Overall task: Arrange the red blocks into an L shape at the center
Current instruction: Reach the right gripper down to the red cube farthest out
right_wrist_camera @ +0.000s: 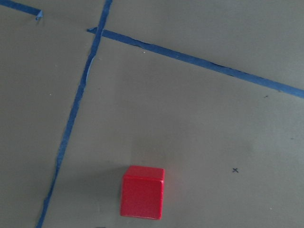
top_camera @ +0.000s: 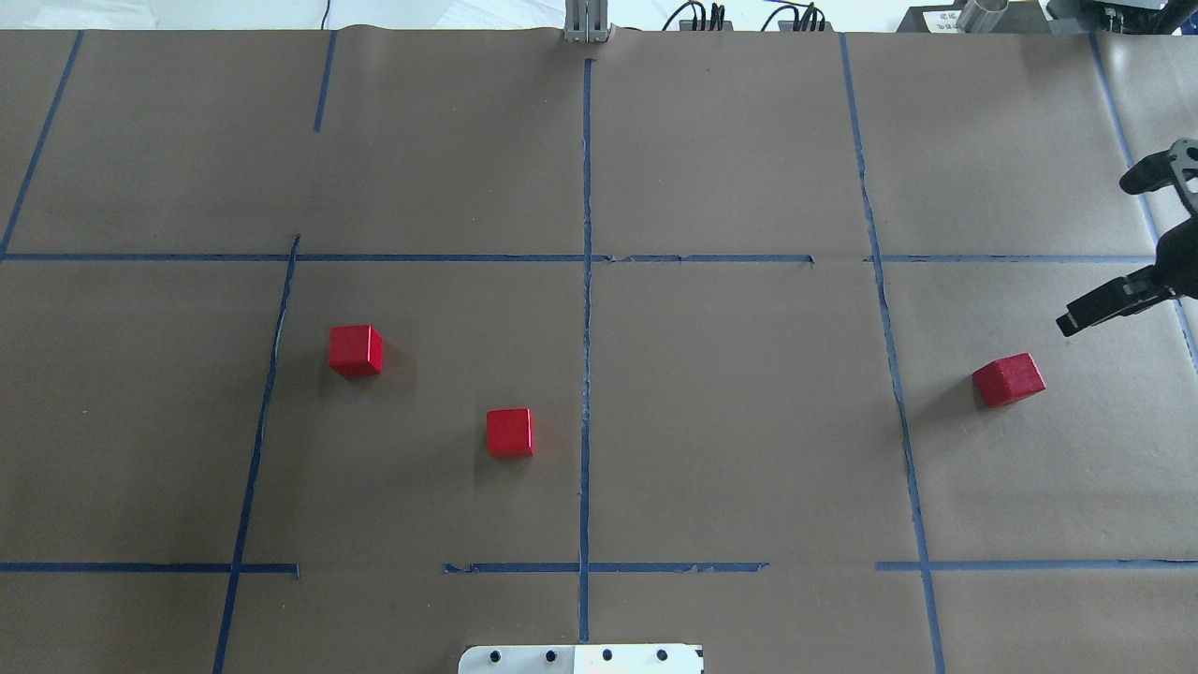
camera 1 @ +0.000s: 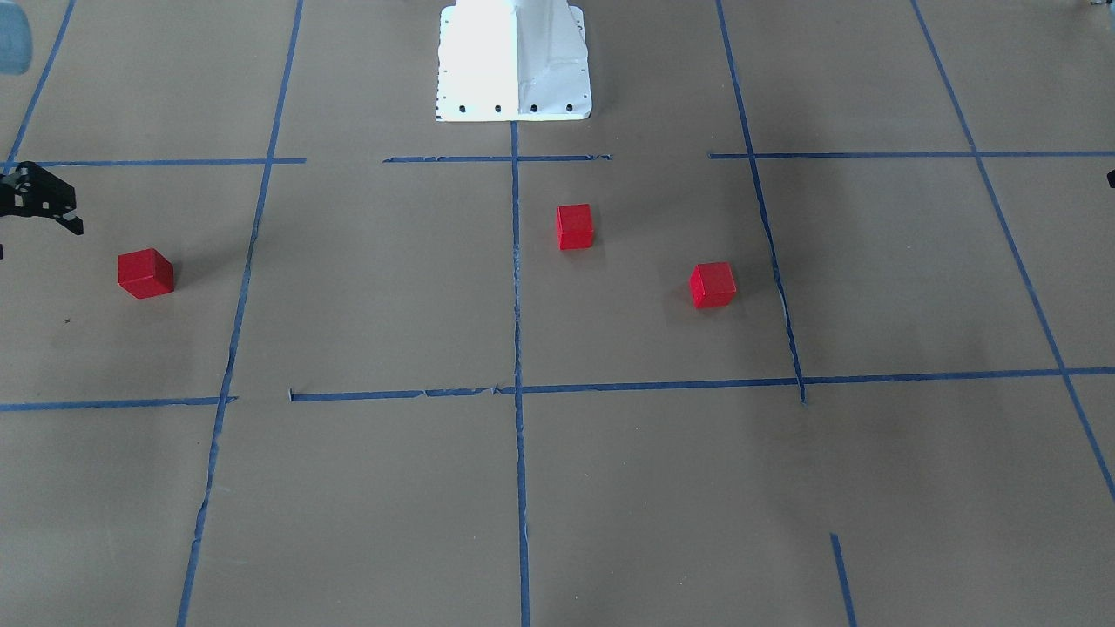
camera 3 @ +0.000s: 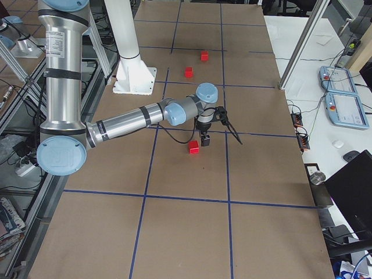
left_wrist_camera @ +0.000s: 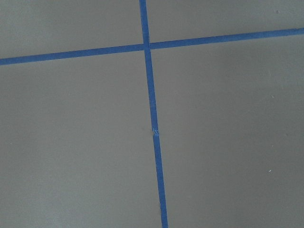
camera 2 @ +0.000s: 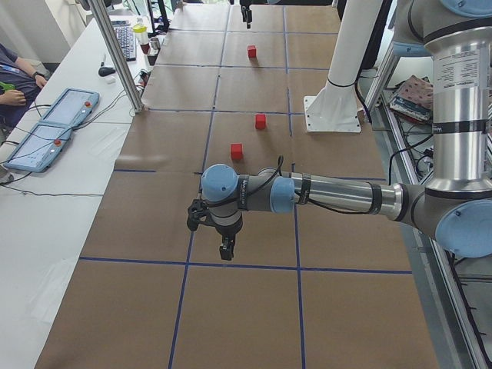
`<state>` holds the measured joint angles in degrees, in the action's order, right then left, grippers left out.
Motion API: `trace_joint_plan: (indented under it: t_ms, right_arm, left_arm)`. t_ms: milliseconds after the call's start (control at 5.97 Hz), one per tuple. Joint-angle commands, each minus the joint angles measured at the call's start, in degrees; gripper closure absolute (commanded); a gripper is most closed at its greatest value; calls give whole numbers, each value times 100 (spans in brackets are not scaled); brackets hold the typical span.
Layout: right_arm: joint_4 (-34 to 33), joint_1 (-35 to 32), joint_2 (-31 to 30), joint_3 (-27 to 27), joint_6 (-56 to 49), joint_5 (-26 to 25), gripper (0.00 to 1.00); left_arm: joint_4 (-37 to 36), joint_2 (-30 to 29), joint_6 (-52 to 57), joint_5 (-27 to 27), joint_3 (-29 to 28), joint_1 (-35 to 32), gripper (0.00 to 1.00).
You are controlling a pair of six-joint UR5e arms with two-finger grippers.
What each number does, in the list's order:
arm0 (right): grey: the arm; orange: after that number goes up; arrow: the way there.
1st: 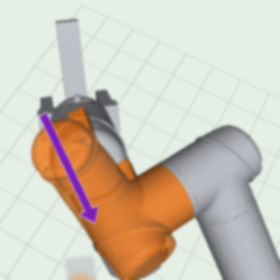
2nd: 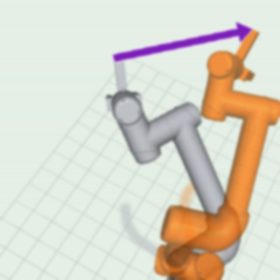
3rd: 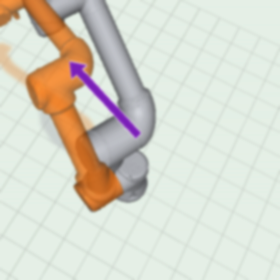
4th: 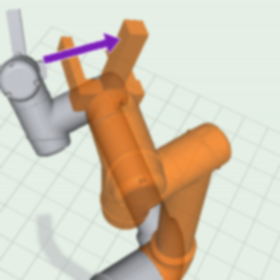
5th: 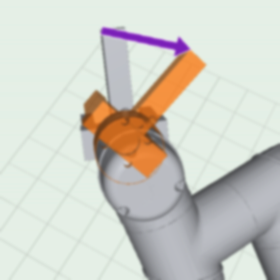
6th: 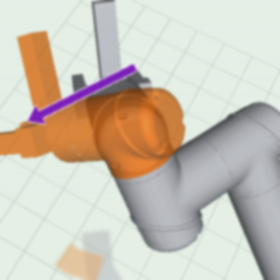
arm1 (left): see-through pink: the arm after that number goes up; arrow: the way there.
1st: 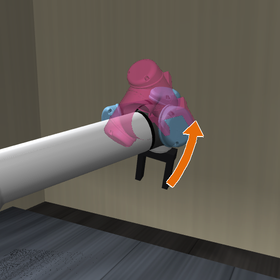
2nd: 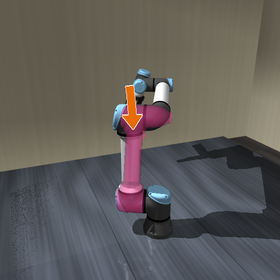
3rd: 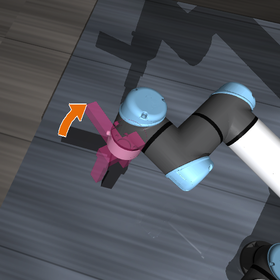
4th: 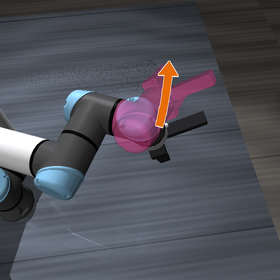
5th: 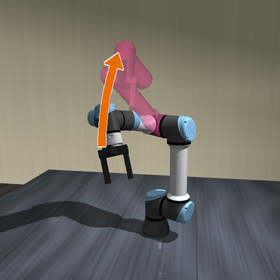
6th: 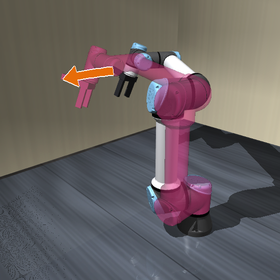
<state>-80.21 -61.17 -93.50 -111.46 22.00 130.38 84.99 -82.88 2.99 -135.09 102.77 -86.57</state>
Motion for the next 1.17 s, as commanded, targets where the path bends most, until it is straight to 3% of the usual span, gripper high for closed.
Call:
trace_joint_plan:
  t_ms: [0,838,1005]
  right_arm:
    - [820,709,-159,306,839,-511,0]
    - [884,1239,68,1090,946,-628,0]
    - [884,1283,69,1100,955,-645,5]
  left_arm:
    - [0,0,0,0,-3,0,0]
    - [0,0,-9,0,-11,0,0]
    - [0,0,-9,0,-11,0,0]
